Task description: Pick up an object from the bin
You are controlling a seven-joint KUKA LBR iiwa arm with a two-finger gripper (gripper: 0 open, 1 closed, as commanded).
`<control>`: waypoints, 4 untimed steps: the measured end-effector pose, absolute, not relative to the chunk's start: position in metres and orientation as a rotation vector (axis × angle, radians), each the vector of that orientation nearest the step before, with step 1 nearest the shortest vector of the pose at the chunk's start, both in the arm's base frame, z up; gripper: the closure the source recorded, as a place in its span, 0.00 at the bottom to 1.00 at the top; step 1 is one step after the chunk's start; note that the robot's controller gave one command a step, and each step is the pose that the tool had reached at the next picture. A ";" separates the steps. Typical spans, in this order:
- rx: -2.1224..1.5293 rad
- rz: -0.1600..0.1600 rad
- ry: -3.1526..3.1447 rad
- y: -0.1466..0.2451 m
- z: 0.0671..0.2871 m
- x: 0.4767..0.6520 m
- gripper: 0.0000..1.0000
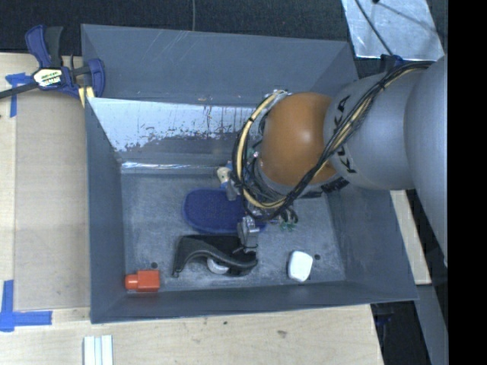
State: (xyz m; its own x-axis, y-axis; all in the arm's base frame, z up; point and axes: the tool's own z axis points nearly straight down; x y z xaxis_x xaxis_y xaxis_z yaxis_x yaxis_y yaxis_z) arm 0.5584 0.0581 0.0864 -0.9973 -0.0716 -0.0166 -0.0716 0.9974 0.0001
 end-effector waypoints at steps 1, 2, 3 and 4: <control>-0.108 0.003 3.113 0.058 0.086 0.561 1.00; 0.118 0.006 3.130 0.121 0.106 0.535 1.00; 0.118 0.004 3.127 0.120 0.216 0.550 1.00; 0.361 0.003 3.124 0.200 0.178 0.487 1.00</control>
Offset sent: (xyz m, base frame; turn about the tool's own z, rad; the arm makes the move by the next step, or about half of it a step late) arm 0.0000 0.0000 0.0000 0.0000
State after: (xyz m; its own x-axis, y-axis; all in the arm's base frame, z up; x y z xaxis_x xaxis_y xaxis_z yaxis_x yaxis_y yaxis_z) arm 0.4873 0.2001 0.1785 -0.9736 0.2281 0.0033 0.2281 0.9736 0.0014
